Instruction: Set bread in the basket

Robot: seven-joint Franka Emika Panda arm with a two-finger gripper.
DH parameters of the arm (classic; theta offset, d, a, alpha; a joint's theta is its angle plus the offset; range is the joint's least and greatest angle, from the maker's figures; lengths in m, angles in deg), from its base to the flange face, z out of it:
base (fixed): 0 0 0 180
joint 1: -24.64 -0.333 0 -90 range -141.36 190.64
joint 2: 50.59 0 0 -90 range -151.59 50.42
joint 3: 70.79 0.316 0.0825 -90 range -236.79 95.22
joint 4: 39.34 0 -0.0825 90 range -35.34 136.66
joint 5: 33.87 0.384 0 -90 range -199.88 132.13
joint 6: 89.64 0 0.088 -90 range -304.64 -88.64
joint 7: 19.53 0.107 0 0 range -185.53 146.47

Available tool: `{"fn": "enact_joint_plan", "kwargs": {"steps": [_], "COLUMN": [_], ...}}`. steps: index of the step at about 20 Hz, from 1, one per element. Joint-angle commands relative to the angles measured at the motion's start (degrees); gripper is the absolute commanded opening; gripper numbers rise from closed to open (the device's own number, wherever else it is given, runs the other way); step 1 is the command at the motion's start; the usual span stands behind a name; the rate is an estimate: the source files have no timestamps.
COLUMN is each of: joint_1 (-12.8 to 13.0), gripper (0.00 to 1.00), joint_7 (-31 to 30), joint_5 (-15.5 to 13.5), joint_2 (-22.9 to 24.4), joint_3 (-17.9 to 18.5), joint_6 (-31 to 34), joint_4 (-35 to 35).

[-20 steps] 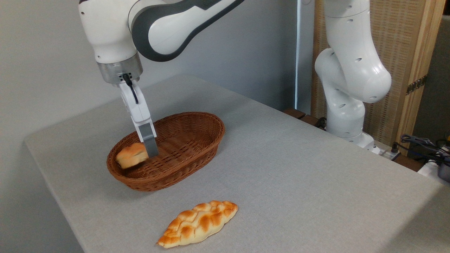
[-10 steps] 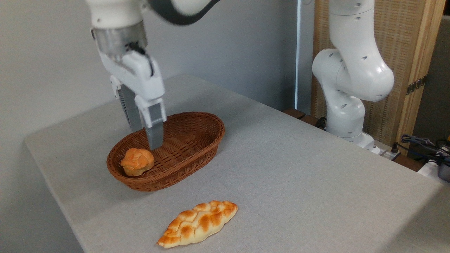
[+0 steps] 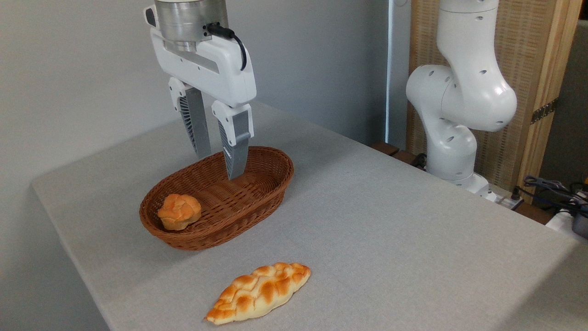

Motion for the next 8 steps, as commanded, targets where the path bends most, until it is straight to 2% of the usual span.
{"fn": "enact_joint_plan", "kwargs": {"steps": [1,8], "joint_1": [-0.05,-0.05], "gripper": [1.0,1.0], "joint_7": [-0.22,-0.13], "joint_5": [-0.4,0.04], "joint_2": [1.29,0.67], "joint_3": [0.52,0.79], "joint_6": [0.3,1.01], "joint_4": [1.07,0.19]}}
